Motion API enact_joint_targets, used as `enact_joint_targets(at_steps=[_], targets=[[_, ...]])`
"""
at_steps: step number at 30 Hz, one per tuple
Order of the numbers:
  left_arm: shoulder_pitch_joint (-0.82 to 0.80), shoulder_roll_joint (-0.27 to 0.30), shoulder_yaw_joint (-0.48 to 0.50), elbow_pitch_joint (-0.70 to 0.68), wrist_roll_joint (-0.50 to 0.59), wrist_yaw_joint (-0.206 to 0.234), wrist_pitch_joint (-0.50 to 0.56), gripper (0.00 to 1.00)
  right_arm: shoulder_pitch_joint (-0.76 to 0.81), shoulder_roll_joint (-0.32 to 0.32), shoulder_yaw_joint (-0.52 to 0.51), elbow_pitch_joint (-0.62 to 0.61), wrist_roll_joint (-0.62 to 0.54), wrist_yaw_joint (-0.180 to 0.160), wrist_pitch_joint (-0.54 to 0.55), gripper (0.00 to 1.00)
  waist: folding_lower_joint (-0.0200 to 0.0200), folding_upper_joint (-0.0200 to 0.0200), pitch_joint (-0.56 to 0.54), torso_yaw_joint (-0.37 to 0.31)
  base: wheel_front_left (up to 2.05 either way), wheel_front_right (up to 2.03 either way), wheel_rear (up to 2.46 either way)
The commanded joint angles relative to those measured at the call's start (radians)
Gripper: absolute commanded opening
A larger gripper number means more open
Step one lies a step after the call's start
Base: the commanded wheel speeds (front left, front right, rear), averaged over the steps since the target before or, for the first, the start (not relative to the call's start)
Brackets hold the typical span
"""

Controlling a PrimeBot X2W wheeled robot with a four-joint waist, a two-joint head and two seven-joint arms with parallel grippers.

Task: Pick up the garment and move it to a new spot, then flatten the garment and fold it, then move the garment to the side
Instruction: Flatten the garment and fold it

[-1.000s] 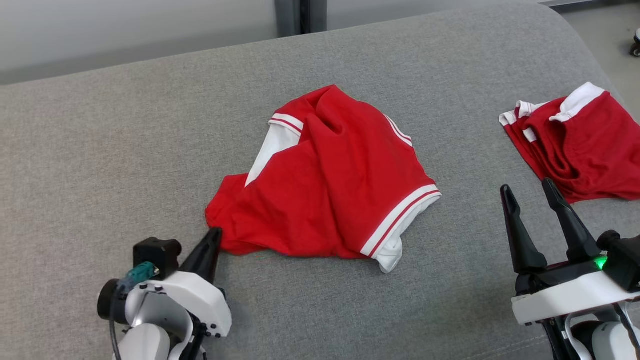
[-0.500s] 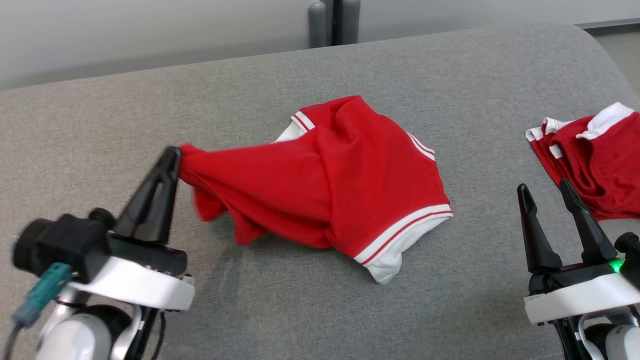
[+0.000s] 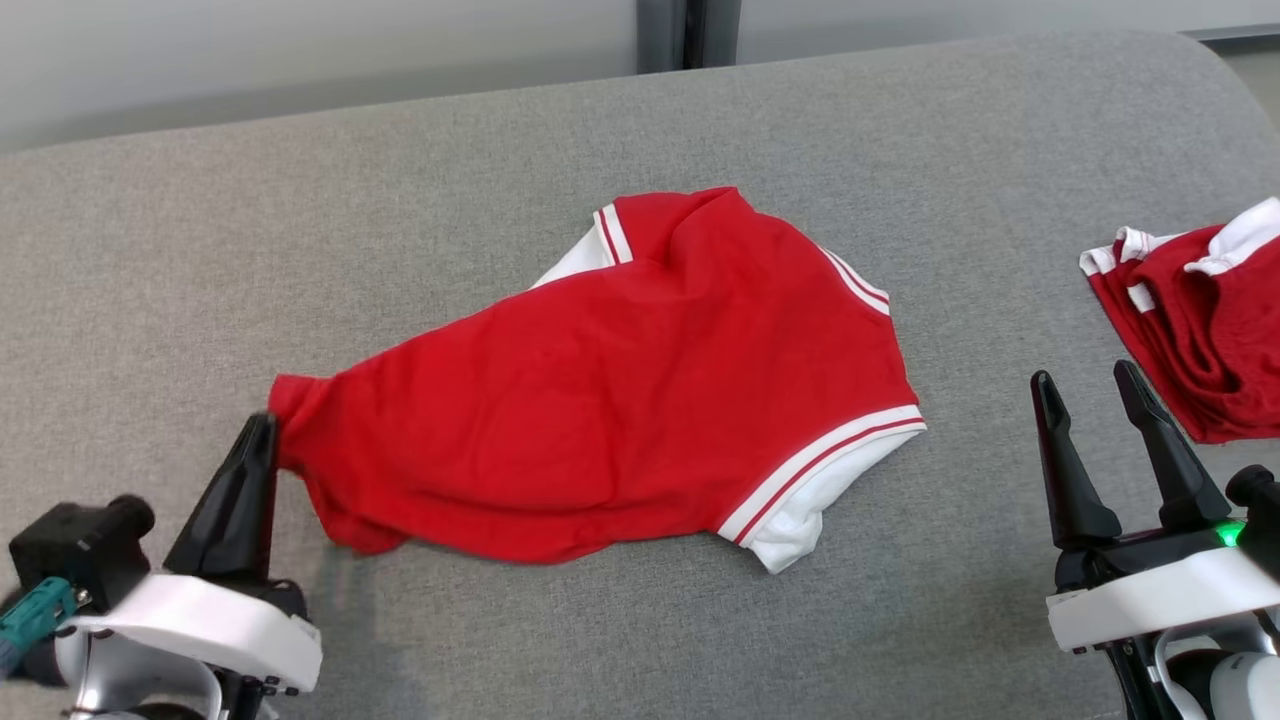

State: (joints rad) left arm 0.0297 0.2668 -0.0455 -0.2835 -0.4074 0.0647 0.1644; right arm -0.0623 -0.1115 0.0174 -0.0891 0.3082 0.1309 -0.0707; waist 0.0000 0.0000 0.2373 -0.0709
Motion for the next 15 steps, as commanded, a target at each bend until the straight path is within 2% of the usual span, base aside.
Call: enact_joint_targets(at_steps=[1, 2, 8, 14, 15], targets=[[0.004, -0.009, 0.015, 0.068, -0.033, -0.015, -0.026, 0.00, -0.009, -0.006, 0.000, -0.001, 0.004, 0.000, 0.006, 1.00, 0.0000, 0.0000, 0.008, 0.003, 0.00, 0.00, 0.00], [0.004, -0.009, 0.015, 0.068, -0.033, -0.015, -0.026, 0.00, -0.009, -0.006, 0.000, -0.001, 0.004, 0.000, 0.006, 1.00, 0.0000, 0.0000, 0.008, 0.003, 0.00, 0.00, 0.00], [-0.035, -0.009, 0.067, 0.307, -0.080, -0.056, -0.149, 0.00, -0.012, -0.015, -0.010, 0.001, 0.006, 0.000, 0.013, 1.00, 0.0000, 0.0000, 0.015, 0.012, 0.00, 0.00, 0.00], [-0.085, -0.014, 0.071, 0.419, -0.100, -0.093, -0.223, 0.02, -0.019, -0.018, -0.010, 0.002, 0.009, 0.000, 0.025, 1.00, 0.0000, 0.0000, 0.012, 0.029, 0.00, 0.00, 0.00], [-0.090, -0.016, 0.071, 0.428, -0.102, -0.096, -0.232, 0.48, -0.019, -0.018, -0.009, 0.003, 0.010, 0.000, 0.025, 1.00, 0.0000, 0.0000, 0.011, 0.031, 0.00, 0.00, 0.00]])
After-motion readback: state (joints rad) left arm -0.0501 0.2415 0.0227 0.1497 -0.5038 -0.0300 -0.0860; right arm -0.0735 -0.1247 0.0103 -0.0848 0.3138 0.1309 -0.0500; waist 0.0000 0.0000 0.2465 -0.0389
